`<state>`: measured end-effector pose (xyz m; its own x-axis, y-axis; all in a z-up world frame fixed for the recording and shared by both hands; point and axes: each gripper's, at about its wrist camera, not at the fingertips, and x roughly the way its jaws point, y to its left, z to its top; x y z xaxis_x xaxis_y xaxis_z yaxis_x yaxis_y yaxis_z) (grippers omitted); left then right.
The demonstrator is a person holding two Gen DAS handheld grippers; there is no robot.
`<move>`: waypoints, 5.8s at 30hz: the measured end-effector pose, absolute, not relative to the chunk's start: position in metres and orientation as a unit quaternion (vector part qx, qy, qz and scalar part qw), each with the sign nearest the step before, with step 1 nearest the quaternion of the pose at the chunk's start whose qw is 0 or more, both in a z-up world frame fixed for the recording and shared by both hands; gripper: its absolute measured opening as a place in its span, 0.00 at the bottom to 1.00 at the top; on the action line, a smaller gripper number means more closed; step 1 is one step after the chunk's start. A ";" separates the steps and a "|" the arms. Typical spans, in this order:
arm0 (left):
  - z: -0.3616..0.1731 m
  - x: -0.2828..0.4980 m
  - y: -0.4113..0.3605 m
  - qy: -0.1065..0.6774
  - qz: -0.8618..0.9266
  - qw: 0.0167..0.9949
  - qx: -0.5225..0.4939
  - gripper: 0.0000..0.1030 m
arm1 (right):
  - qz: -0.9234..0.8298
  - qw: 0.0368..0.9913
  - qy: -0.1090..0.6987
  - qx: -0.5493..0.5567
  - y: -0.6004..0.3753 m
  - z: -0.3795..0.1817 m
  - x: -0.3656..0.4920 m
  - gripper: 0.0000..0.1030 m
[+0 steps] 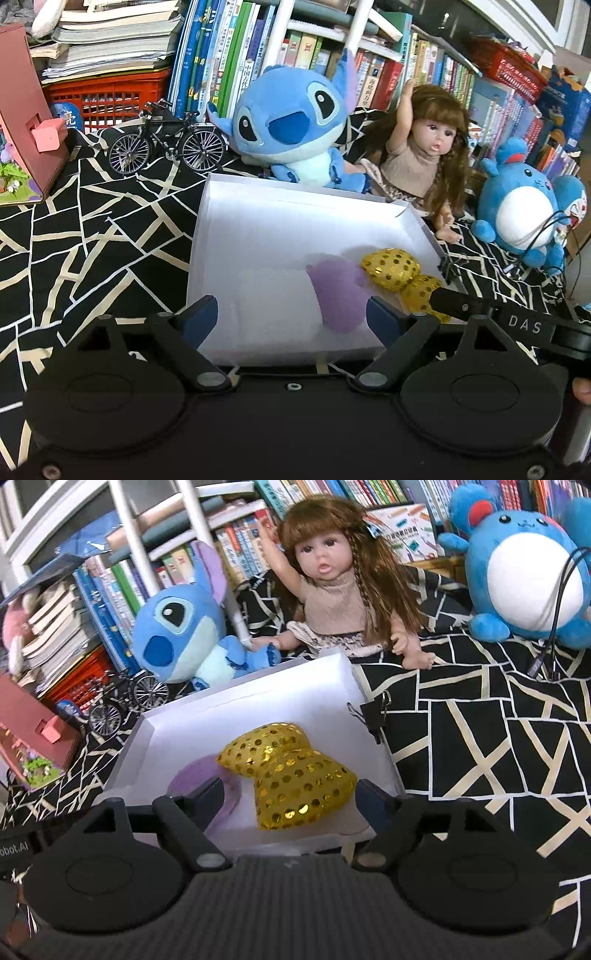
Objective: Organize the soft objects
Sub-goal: 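Open the right gripper to release the gold heart in the box, then grasp the white-and-pink fluffy plush with the right gripper while the left tool moves to the pile, then grasp the small pink pouch with the left gripper, then carry the pink pouch and white-and-pink plush into the white box with both grippers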
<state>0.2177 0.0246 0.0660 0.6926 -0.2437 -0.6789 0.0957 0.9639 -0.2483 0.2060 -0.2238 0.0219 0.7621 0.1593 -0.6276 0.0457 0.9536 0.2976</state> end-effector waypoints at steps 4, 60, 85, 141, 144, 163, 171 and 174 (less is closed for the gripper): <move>0.068 0.205 0.024 0.375 -0.102 0.917 -0.096 0.85 | 0.044 0.932 0.334 0.135 -0.222 0.024 0.193 0.85; 0.022 0.009 0.036 0.319 -0.121 0.940 0.005 0.93 | 0.093 0.964 0.246 -0.040 -0.229 -0.022 0.055 0.99; -0.004 0.005 0.026 0.312 -0.165 0.935 0.042 0.71 | 0.077 0.960 0.267 -0.026 -0.239 -0.036 0.038 0.96; 0.097 0.070 0.032 0.241 -0.149 0.959 0.005 0.42 | 0.037 0.974 0.223 0.030 -0.258 0.027 0.067 0.53; 0.104 0.098 0.034 0.260 -0.139 0.956 -0.011 0.42 | 0.040 0.971 0.231 0.045 -0.260 0.035 0.086 0.53; 0.094 0.260 0.016 0.359 -0.070 0.928 -0.075 0.42 | 0.049 0.930 0.340 0.131 -0.255 0.052 0.232 0.53; 0.067 0.300 0.014 0.387 -0.032 0.919 -0.066 0.42 | 0.022 0.926 0.360 0.113 -0.239 0.045 0.285 0.54; 0.056 0.310 0.015 0.398 -0.022 0.915 -0.064 0.42 | 0.013 0.923 0.369 0.107 -0.234 0.035 0.297 0.54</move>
<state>0.3096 0.0150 0.0560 0.6815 -0.0924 -0.7259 -0.0102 0.9907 -0.1357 0.2971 -0.2339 0.0351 0.7272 0.1027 -0.6787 0.0556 0.9767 0.2073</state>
